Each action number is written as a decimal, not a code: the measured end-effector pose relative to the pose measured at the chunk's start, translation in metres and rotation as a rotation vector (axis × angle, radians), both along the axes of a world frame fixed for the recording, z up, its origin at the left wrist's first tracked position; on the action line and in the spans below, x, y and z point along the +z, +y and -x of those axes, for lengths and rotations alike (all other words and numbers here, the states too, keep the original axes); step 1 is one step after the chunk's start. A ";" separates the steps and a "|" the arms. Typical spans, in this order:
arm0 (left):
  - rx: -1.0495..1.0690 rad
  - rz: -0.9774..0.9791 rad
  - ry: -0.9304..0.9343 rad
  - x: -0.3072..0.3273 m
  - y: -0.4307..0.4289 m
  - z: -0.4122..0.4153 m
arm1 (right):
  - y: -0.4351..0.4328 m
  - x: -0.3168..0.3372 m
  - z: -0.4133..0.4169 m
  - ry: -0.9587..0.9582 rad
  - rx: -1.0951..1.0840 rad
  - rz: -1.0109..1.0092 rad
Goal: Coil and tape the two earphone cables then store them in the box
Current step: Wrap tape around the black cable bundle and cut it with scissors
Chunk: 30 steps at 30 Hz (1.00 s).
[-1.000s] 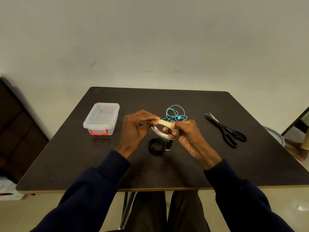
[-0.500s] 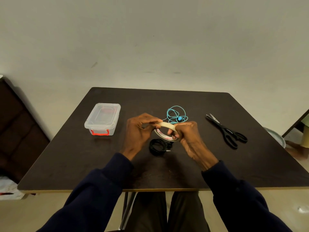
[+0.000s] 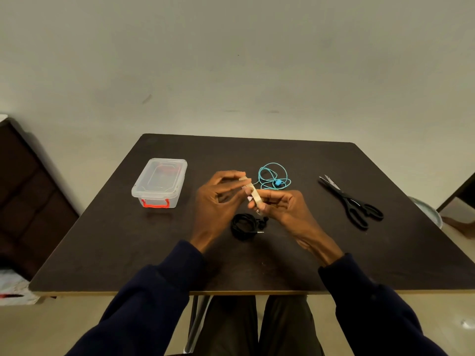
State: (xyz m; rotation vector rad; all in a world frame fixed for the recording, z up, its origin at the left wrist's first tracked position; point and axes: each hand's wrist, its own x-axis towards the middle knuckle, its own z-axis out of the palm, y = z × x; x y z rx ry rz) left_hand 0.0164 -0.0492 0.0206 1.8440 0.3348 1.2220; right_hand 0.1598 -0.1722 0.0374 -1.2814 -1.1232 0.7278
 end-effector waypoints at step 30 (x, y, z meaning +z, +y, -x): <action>-0.055 -0.240 0.103 0.007 0.020 0.008 | 0.017 0.003 -0.001 -0.036 -0.134 0.014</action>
